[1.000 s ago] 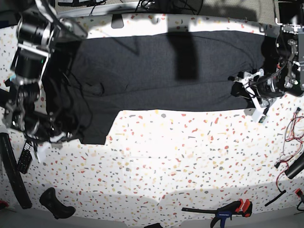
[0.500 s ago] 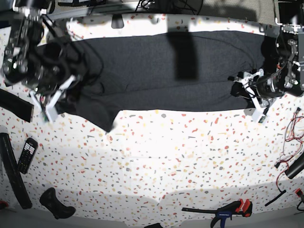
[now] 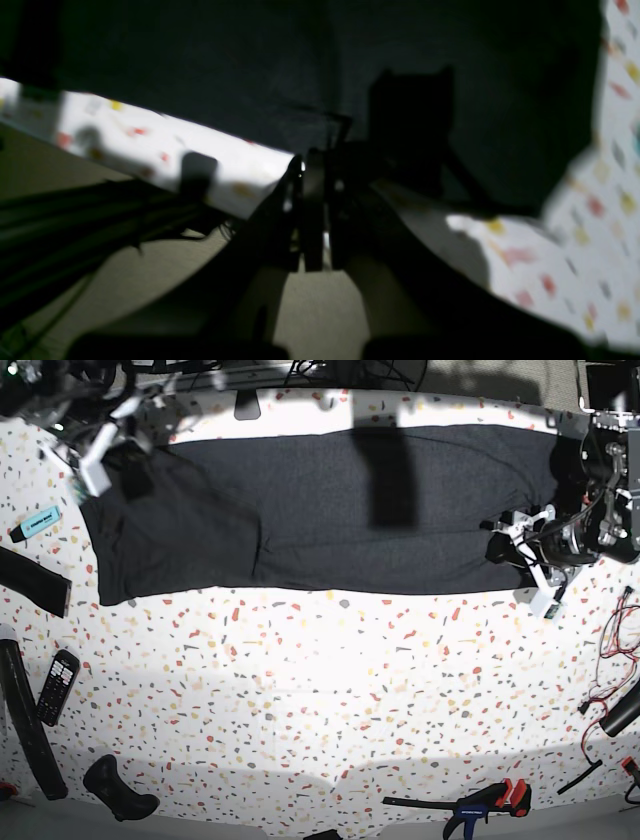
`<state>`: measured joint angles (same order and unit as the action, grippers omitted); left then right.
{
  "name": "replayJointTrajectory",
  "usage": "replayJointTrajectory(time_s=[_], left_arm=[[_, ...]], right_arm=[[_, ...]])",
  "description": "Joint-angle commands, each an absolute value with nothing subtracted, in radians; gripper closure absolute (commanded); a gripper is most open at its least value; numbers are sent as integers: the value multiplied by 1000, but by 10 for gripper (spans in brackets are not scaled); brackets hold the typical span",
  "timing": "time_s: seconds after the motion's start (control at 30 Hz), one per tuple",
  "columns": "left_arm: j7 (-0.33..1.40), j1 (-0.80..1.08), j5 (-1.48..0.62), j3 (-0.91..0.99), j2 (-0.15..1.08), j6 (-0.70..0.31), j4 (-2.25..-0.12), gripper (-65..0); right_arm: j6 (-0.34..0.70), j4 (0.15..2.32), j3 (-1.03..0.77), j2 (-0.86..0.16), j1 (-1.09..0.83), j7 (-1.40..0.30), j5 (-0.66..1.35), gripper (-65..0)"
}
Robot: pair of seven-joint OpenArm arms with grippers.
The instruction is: Fold the T-shirt properly
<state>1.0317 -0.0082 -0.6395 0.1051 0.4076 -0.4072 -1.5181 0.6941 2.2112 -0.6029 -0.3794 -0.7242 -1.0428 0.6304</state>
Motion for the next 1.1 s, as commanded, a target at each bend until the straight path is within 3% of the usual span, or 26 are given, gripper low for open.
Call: replayJointTrajectory(time_s=[0.0, 0.43, 0.77, 1.07], left_arm=[[1023, -22, -648, 112, 419, -412, -1535, -267], [1023, -22, -647, 112, 419, -412, -1535, -267], [1024, -34, -563, 112, 437, -412, -1549, -267], [1110, -44, -524, 112, 558, -411, -1705, -267]], right_arm=[[698, 2230, -635, -391, -745, -1042, 640, 0], [698, 2230, -861, -393, -812, -1064, 640, 0], [698, 2228, -877, -393, -812, -1071, 629, 0], [698, 2227, -877, -393, -812, -1103, 547, 0]])
